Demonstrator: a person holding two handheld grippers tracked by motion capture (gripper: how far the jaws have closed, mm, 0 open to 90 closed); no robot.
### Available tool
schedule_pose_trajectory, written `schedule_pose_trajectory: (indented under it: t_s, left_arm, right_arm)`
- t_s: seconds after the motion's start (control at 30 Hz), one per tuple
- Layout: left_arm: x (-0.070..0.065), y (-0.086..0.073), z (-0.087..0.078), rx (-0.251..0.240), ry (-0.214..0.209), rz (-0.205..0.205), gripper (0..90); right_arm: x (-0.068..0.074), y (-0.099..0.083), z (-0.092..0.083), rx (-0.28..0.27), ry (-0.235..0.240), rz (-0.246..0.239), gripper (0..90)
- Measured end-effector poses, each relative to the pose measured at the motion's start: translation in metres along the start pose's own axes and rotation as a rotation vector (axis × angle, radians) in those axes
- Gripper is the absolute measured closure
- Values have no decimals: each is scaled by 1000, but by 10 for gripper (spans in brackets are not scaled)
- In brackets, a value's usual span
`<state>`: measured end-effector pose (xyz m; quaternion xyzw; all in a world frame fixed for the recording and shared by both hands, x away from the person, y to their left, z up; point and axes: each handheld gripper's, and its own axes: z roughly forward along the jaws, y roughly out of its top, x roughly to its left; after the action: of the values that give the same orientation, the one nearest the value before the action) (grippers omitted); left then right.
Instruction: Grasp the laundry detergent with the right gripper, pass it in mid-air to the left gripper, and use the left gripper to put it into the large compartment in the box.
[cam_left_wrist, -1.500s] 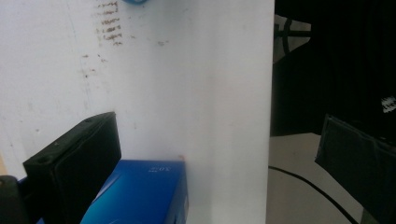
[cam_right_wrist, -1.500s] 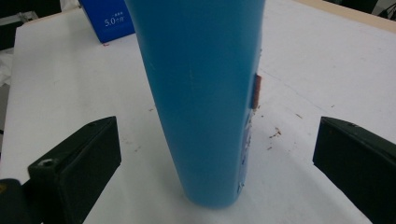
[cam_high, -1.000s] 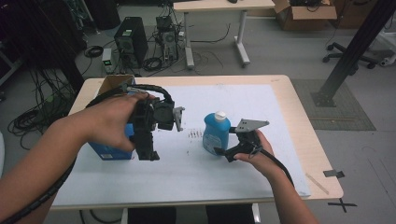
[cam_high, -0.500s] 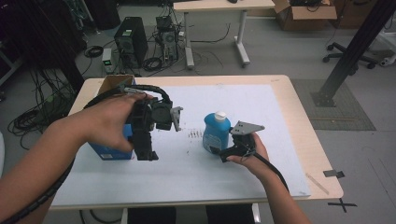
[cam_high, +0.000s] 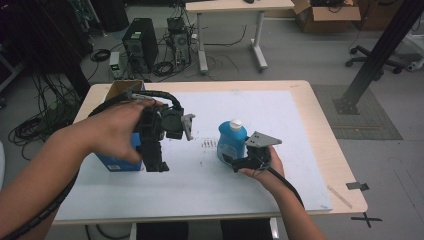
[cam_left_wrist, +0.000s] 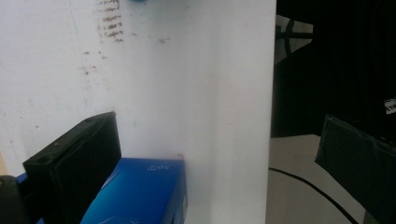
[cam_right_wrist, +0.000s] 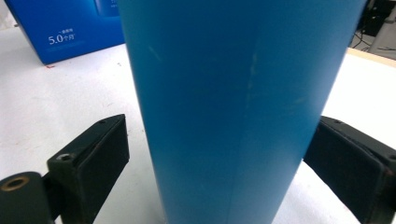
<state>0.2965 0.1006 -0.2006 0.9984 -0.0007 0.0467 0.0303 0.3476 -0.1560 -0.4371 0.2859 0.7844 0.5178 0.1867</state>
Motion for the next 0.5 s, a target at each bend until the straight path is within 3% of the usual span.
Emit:
schedule_pose_trajectory:
  t_s: [0.2,0.5]
  left_arm:
    - [-1,0,-1,-3,2,-2,2]
    - [-1,-3,-1,-8,4,-6,2]
  right_arm:
    - [1,-2,1,-29,14,22,144]
    - [3,-3,3,-37,23,16,191]
